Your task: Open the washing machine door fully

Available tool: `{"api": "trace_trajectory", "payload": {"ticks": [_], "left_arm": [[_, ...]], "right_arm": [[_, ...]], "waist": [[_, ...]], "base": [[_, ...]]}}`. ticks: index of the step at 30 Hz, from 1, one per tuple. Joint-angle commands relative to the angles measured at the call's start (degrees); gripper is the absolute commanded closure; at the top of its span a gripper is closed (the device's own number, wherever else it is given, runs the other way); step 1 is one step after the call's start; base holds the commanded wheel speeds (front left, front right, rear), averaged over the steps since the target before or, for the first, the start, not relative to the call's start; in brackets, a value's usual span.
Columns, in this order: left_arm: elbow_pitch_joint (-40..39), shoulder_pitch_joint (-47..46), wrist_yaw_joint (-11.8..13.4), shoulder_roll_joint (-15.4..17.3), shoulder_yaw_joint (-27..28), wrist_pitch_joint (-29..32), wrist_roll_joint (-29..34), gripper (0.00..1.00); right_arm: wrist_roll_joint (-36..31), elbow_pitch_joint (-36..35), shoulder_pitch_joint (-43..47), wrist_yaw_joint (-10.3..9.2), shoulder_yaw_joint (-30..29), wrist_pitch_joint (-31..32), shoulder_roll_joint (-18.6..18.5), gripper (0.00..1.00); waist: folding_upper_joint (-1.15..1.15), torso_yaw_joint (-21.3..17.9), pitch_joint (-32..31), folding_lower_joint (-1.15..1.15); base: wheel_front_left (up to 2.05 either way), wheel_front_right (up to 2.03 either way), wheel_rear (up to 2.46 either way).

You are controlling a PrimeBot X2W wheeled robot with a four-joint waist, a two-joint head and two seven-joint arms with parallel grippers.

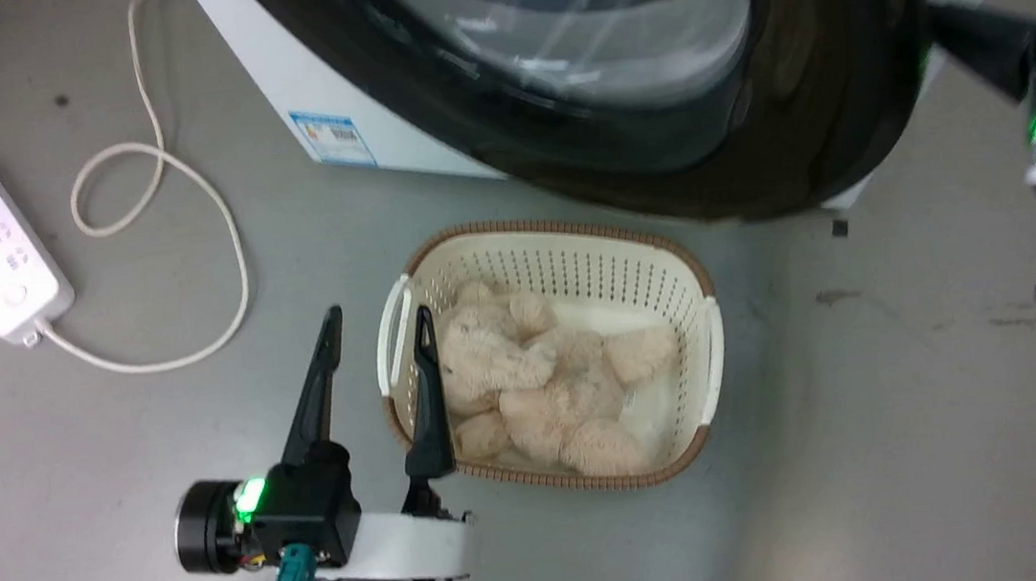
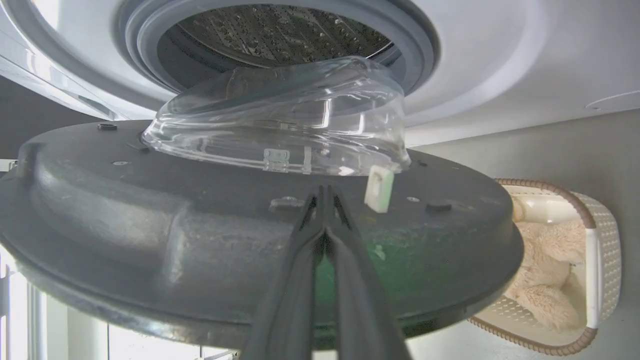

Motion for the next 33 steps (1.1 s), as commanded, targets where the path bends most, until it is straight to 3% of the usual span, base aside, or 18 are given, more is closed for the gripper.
{"api": "trace_trajectory", "payload": {"ticks": [1,5,14,21,29,30,31,32,33], "left_arm": [[0.4,1.2,-0.1,0.0,-0.2,-0.3,0.2,0.00],[1.0,3.3,-0.5,0.0,-0.2,-0.3,0.2,0.00],[2.4,7.7,-1.9,0.1,-0.3,-0.3,0.7,0.00],[4.5,8.9,-2.4,0.1,-1.0,-0.3,0.2,0.00],[5.1,9.8,-2.5,0.1,-0.8,-0.3,0.3,0.00],[5.1,9.9,-2.4,0.1,-0.5,-0.3,0.3,0.00],[5.0,10.1,-2.5,0.1,-0.2,-0.3,0.2,0.00],[4.9,10.2,-2.5,0.1,0.1,-0.3,0.1,0.00],[4.7,10.3,-2.5,0.2,0.5,-0.3,0.0,0.00]], "right_arm": [[2.8,-0.1,2.4,0.06,1.0,1.3,0.5,1.00],[10.0,0.3,8.0,0.06,7.6,2.1,0.5,1.00],[25.2,-2.2,20.1,0.06,29.0,-1.6,0.5,1.00],[30.6,-9.2,28.6,0.06,42.7,-6.8,0.5,1.00],[31.6,-16.0,33.4,0.06,49.8,-12.6,0.5,1.00],[31.0,-16.9,33.8,0.06,49.7,-13.8,0.5,0.87],[30.2,-17.7,34.3,0.06,49.0,-15.5,0.5,0.16],[29.6,-18.2,34.8,0.06,48.1,-17.0,0.5,0.00],[28.8,-18.9,35.1,0.06,47.1,-18.6,0.5,0.00]], "waist": [[0.00,-0.3,-2.7,0.01],[0.00,-0.6,-5.4,0.01],[0.00,0.3,-10.0,0.01],[0.00,1.6,-11.6,0.01],[0.00,1.5,-12.2,0.01],[0.00,1.2,-12.5,0.01],[0.00,0.8,-12.8,0.01],[0.00,0.3,-13.1,0.01],[0.00,-0.2,-13.4,0.01]], "base": [[0.00,0.00,0.00],[0.00,0.00,0.00],[0.00,0.00,0.00],[0.00,0.00,0.00],[0.00,0.00,0.00],[0.00,0.00,0.00],[0.00,0.00,0.00],[0.00,0.00,0.00],[0.00,0.00,0.00]]}}
